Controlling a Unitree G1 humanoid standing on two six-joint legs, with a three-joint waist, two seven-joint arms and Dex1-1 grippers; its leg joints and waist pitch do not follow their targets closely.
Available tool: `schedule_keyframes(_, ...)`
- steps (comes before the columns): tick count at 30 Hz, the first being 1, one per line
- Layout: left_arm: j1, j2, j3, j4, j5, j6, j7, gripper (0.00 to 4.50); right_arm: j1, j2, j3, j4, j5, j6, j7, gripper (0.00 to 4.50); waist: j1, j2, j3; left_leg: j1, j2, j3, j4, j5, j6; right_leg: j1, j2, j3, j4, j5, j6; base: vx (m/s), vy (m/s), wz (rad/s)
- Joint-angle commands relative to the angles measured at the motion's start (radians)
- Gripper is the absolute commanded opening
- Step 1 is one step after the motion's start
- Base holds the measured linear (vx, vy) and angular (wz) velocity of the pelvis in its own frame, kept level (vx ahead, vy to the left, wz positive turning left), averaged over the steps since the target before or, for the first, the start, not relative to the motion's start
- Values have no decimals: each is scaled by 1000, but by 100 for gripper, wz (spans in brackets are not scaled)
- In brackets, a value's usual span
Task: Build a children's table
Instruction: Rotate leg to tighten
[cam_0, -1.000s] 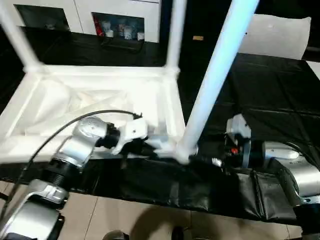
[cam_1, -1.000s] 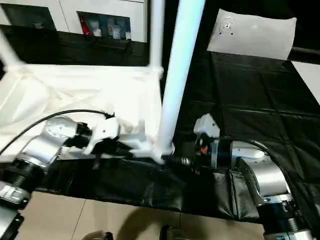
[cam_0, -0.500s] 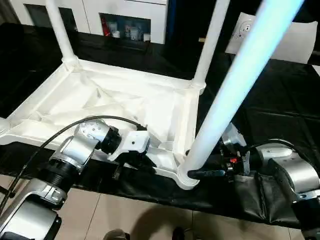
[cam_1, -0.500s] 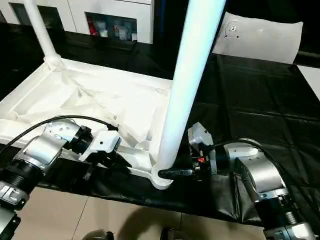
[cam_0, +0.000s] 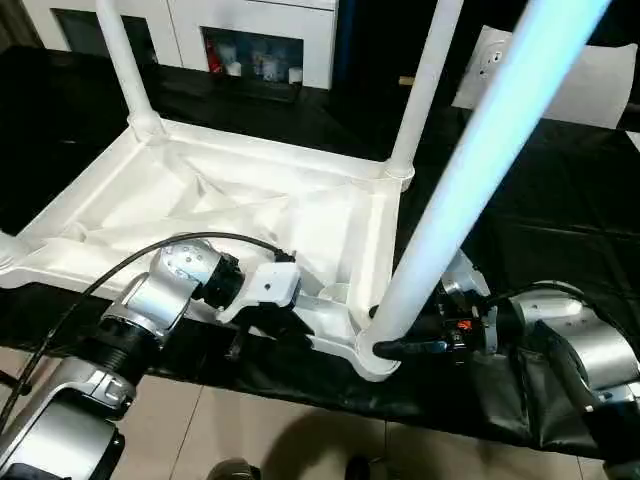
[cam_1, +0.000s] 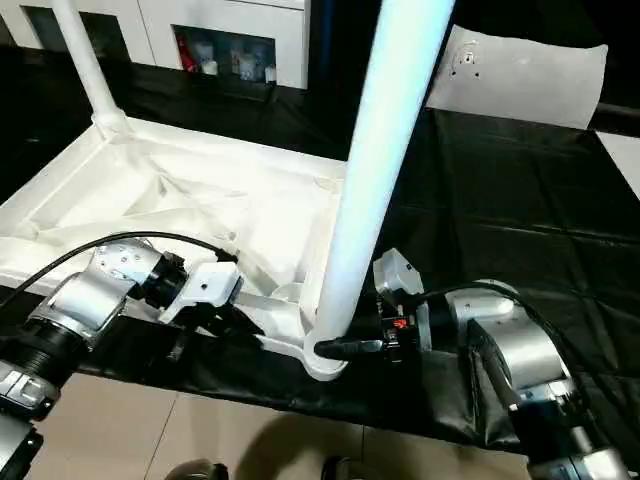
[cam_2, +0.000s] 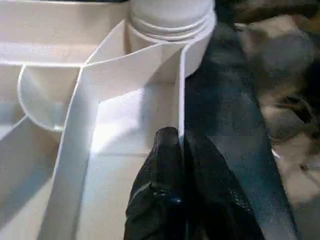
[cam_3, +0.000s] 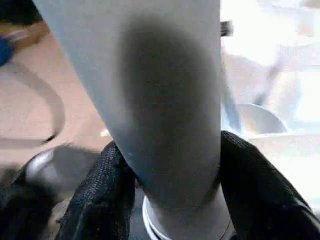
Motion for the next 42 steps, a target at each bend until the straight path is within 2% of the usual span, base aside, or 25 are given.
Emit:
schedule_keyframes(1, -4, -71, -12, 21, 23, 68, 127, 0, 0, 57, 25, -31, -16, 39, -112, 207, -11, -6, -43, 3, 44, -11, -73, -208, 38, 45, -79, 45, -85, -499, -149, -52, 0, 0)
schedule_keyframes(2, -6, -95, 1, 21, 17, 97, 165, 0, 2, 83, 26, -32, -41, 43, -171, 206, -14, -6, -41, 3, 43, -12, -73, -216, 33, 42, -78, 43, -89, -529, -137, -52, 0, 0)
schedule_keyframes(3, -6, -95, 1, 21, 17, 97, 165, 0, 2, 83, 26, -32, -41, 43, -171, 205, -17, -7, -39, 5, 41, -15, -74, -240, 29, 38, -79, 41, -98, -597, -110, -52, 6, 0)
schedule_keyframes(4, -10, -126, 12, 22, 17, 130, 215, 0, 1, 126, 23, -32, -66, 66, -255, 203, -22, -9, -38, 4, 40, -18, -76, -249, 27, 38, -79, 40, -102, -630, -92, 0, 0, 0)
schedule_keyframes(6, -19, -166, 23, 30, 24, 175, 284, 0, -6, 188, 17, -35, -89, 100, -362, 201, -32, -12, -36, 2, 38, -22, -78, -275, 24, 34, -79, 38, -109, -671, -69, 0, 0, 0)
schedule_keyframes(9, -44, -246, 57, 46, 41, 273, 433, 0, -27, 317, 7, -42, -133, 179, -577, 197, -47, -9, -35, 4, 33, -28, -78, -302, 13, 28, -80, 32, -117, -721, -51, 0, 0, 0)
schedule_keyframes(11, -55, -283, 79, 49, 42, 314, 498, 0, -41, 367, 1, -34, -156, 210, -665, 196, -53, -9, -37, 5, 32, -30, -79, -307, 12, 29, -81, 30, -122, -713, -47, 0, 0, 0)
schedule_keyframes(13, -66, -326, 107, 47, 44, 362, 571, 0, -60, 432, -12, -18, -175, 243, -759, 196, -62, -5, -40, 1, 36, -28, -84, -282, 23, 31, -77, 35, -114, -607, -80, 0, 0, 0)
schedule_keyframes(14, -72, -347, 120, 46, 47, 383, 608, 0, -69, 459, -15, -10, -186, 254, -799, 196, -64, -2, -38, 0, 36, -28, -85, -291, 23, 29, -76, 35, -113, -599, -86, 0, 0, 0)
schedule_keyframes(16, -81, -373, 133, 48, 54, 405, 659, 0, -79, 500, -20, 4, -199, 257, -850, 196, -66, -4, -40, 0, 35, -27, -85, -297, 33, 31, -78, 38, -111, -570, -92, 0, 0, 0)
schedule_keyframes(18, -86, -387, 140, 47, 60, 418, 686, 0, -82, 522, -24, 9, -209, 250, -876, 196, -64, -1, -41, 0, 35, -23, -85, -285, 41, 31, -78, 41, -110, -534, -101, 0, 0, 0)
schedule_keyframes(20, -89, -400, 146, 42, 69, 431, 712, 0, -83, 554, -33, 12, -218, 231, -913, 249, -63, -2, -45, -3, 35, -21, -85, -262, 46, 36, -78, 44, -104, -490, -111, 0, 0, 0)
schedule_keyframes(21, -89, -401, 146, 41, 70, 431, 713, 0, -83, 557, -35, 11, -217, 226, -917, 249, -61, -2, -45, -6, 35, -20, -86, -246, 51, 39, -77, 44, -101, -465, -118, 0, 0, 0)
schedule_keyframes(23, -78, -387, 133, 19, 80, 430, 684, 0, -81, 558, -55, -2, -203, 218, -907, 281, -60, 0, -45, -7, 36, -20, -87, -239, 54, 42, -79, 44, -100, -458, -119, 0, 0, 0)
schedule_keyframes(24, -78, -386, 132, 18, 80, 430, 683, 0, -81, 557, -56, -2, -203, 218, -907, 291, -59, 0, -48, -7, 36, -19, -86, -218, 57, 43, -79, 46, -97, -425, -126, 0, 0, 0)
schedule_keyframes(28, -50, -337, 112, -1, 80, 404, 625, 0, -55, 484, -80, -36, -182, 184, -831, 315, -55, 2, -52, -7, 39, -13, -82, -177, 75, 48, -75, 47, -86, -322, -167, 0, 0, 0)
schedule_keyframes(32, -31, -313, 107, -18, 77, 386, 587, 0, -40, 441, -92, -52, -174, 169, -781, 348, -52, 2, -55, -9, 39, -10, -78, -138, 90, 52, -76, 47, -80, -269, -190, 0, 0, 0)
schedule_keyframes(34, -15, -282, 95, -32, 76, 372, 537, 0, -30, 381, -106, -62, -157, 143, -706, 367, -51, 1, -56, -13, 39, -11, -76, -127, 96, 59, -77, 46, -79, -272, -192, 0, 0, 0)
schedule_keyframes(36, 0, -241, 74, -36, 76, 334, 473, 0, -18, 305, -105, -62, -144, 98, -602, 367, -48, 1, -58, -11, 40, -12, -75, -123, 101, 59, -77, 45, -78, -264, -190, 0, 0, 0)
schedule_keyframes(38, 10, -205, 54, -35, 69, 281, 414, 0, -7, 246, -97, -58, -135, 56, -510, 367, -51, 0, -60, -15, 40, -10, -72, -96, 119, 62, -75, 45, -71, -215, -204, 0, 0, 0)
schedule_keyframes(42, 24, -154, 29, -37, 48, 211, 308, 0, 5, 175, -93, -42, -116, 9, -383, 367, -49, 0, -62, -12, 42, -10, -70, -98, 126, 63, -75, 42, -70, -206, -224, 0, 0, 0)
